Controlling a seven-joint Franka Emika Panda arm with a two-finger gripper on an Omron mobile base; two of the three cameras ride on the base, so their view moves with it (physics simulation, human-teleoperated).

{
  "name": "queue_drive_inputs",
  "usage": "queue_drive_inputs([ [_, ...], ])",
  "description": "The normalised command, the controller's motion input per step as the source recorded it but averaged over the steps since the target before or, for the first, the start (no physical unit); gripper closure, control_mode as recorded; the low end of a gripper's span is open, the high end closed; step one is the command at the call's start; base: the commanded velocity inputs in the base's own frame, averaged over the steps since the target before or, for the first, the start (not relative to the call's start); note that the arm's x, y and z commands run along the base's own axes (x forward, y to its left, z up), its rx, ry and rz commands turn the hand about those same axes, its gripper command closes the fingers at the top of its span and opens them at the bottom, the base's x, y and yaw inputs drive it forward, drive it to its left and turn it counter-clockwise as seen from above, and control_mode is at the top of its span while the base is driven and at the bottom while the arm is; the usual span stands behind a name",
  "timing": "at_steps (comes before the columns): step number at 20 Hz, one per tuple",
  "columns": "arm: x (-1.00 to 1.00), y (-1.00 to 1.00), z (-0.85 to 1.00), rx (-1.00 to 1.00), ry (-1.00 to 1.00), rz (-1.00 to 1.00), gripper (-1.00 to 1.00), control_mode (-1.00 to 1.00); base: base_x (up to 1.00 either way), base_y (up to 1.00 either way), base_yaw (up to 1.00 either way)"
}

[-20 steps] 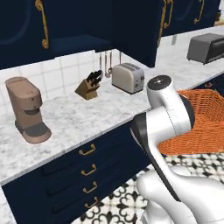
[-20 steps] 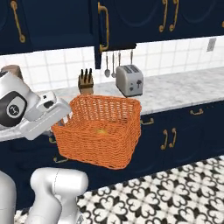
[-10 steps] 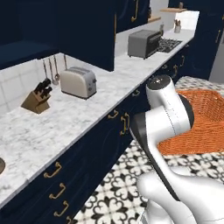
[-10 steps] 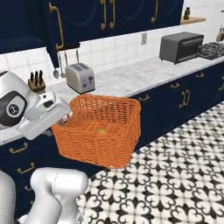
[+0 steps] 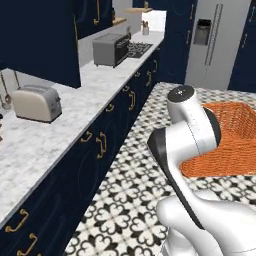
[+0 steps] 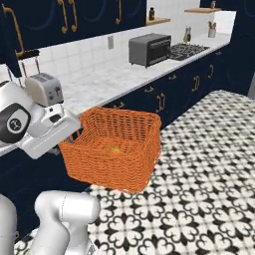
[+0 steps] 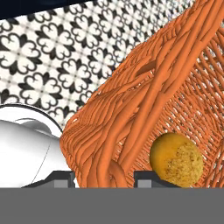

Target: Open the cabinet, pick up the bread from the cabinet and place it in the basket. Then move the basket to the dining counter.

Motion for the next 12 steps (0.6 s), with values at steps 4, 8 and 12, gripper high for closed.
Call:
queue_drive_inputs([
  [4,0.0,0.0,0.0,0.0,0.0,0.0,1.0,1.0,0.0,-0.7,-0.42],
  [8,0.0,0.0,0.0,0.0,0.0,0.0,1.0,1.0,0.03,-0.79,-0.41],
  [12,0.0,0.0,0.0,0.0,0.0,0.0,1.0,1.0,0.03,-0.74,-0.41],
])
